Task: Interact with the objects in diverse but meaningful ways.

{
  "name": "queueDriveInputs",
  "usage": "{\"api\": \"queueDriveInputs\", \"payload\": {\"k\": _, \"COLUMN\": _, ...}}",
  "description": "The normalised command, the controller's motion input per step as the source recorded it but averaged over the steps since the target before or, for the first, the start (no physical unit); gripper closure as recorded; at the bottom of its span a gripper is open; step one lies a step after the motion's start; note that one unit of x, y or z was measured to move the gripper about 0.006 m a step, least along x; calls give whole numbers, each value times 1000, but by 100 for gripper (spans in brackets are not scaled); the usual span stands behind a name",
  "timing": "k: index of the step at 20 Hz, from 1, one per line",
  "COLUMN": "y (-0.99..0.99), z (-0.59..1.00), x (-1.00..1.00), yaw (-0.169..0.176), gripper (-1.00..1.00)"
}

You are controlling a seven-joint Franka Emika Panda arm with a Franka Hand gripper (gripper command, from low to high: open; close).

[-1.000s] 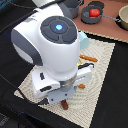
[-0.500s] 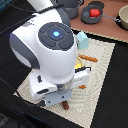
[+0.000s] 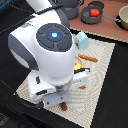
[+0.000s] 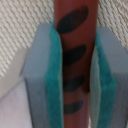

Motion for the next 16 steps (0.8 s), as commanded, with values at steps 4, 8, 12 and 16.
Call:
{"api": "queueDriveInputs", "payload": {"k": 4, "y": 259, "z": 1000, "x": 60, "yaw": -13, "gripper": 100}}
{"api": "queueDriveInputs", "payload": {"k": 8, "y": 715, "z": 996, "x": 254, "yaw": 17, "gripper": 100}}
{"api": "queueDriveInputs", "payload": {"k": 12, "y": 879, "z": 888, "x": 144, "yaw": 68, "gripper": 100}}
{"api": "queueDriveInputs", "payload": {"k": 16, "y": 897, "z": 861, "x": 125, "yaw": 74, "gripper": 100}}
